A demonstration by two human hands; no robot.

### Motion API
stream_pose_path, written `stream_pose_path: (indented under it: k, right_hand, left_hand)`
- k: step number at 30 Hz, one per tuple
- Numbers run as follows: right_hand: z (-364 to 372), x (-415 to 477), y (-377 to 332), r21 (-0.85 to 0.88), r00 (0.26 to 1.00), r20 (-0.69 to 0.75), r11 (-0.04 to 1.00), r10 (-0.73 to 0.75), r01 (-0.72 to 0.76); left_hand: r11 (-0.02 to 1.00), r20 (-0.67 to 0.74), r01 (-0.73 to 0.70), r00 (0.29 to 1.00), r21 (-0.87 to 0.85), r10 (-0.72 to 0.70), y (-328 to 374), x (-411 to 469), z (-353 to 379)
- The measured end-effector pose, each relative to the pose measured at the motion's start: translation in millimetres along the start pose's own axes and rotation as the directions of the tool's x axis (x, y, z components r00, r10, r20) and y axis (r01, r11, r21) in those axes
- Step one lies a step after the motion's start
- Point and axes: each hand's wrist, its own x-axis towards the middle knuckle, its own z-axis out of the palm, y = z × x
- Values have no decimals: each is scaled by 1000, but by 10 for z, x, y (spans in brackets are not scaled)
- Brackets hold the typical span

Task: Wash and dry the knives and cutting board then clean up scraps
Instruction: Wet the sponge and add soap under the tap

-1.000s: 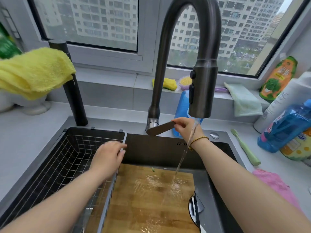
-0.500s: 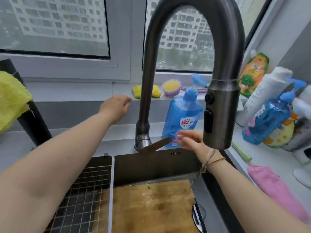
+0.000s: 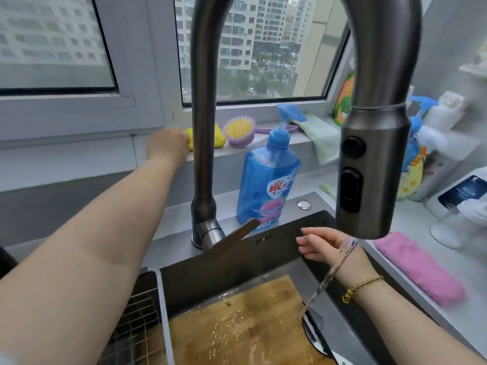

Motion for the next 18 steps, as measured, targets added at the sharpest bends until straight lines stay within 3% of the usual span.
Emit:
stream_pose_path:
  k: [4,10,14,18]
  right_hand:
    - [-27,-67,-38,17,1000,-25,1000,-12,12]
    - [6,-349,-142,75,1000,-2,997,-9,9]
    - [24,-463,-236,128,1000,-7,992,2,-1]
    - [-72,-593,-373,172,1000,-12,985,-6,8]
  left_hand:
    - [999,-91,2,996,52,3,-114,29,90]
    - [991,-224,108,967,-76,-123,-590,-531,-16]
    - [990,-268,100,955,-97,-123,-685,-1112,-247]
    - [995,-442,30,894,-92,-68,-642,-1705,-516]
